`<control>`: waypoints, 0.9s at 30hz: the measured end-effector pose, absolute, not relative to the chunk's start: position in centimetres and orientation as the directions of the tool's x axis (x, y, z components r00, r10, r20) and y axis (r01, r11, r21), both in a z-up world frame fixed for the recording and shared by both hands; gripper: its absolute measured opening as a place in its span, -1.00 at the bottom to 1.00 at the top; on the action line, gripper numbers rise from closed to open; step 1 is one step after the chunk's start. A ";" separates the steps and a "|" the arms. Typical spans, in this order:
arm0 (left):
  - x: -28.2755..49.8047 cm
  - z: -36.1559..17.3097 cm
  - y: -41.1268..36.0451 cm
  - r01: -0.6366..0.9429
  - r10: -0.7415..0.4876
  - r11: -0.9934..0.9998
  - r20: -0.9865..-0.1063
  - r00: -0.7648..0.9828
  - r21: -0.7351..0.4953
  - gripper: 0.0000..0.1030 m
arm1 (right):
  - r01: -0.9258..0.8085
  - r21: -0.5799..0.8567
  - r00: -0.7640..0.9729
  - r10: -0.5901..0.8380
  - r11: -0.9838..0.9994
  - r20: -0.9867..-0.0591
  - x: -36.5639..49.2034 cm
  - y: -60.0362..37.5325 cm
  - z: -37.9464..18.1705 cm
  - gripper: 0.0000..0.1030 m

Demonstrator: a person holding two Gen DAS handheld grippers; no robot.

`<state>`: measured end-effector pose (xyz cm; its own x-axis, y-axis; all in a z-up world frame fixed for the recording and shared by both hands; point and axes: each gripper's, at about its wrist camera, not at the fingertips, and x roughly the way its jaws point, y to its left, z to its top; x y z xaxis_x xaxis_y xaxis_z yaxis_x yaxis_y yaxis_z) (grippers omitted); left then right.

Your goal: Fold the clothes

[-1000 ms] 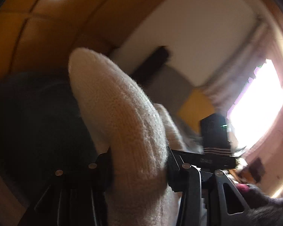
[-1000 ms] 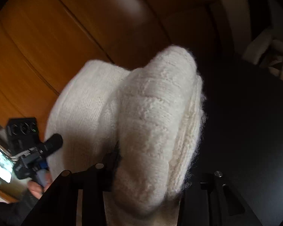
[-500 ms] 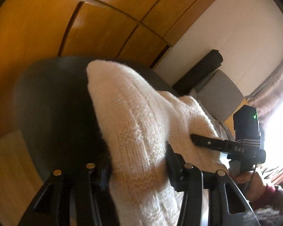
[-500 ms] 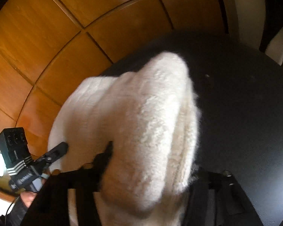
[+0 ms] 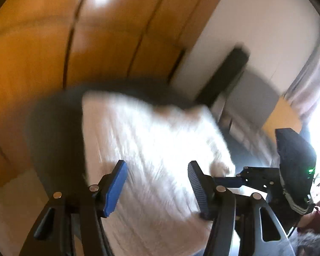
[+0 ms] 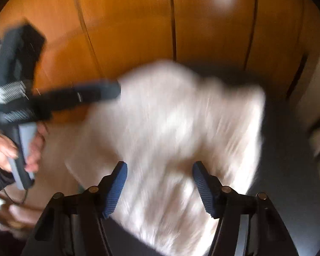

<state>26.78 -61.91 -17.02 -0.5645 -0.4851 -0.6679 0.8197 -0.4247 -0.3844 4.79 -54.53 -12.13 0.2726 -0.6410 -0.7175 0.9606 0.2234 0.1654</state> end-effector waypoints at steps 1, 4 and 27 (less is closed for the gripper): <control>26.3 -17.5 -61.5 0.827 -0.499 -0.430 -0.668 -0.552 -0.362 0.12 | 0.959 0.177 0.280 -0.632 0.223 -0.723 4.8 -54.4 -12.6 0.25; 25.5 -17.9 -60.3 0.848 -0.534 -0.443 -0.674 -0.510 -0.291 0.12 | 0.952 0.211 0.303 -0.605 0.220 -0.737 4.7 -53.9 -13.8 0.25; 32.3 -3.4 -44.7 0.964 -0.757 -0.263 -0.614 -0.221 -0.022 -0.01 | 0.991 0.096 0.013 -0.663 -0.090 -0.749 13.2 -43.7 -7.3 1.00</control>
<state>32.29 -44.72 -3.40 -0.2210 -0.7574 -0.6144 0.9645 -0.2633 -0.0223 13.16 -43.75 -7.32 0.0128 -0.6630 -0.7485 0.9913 -0.0896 0.0964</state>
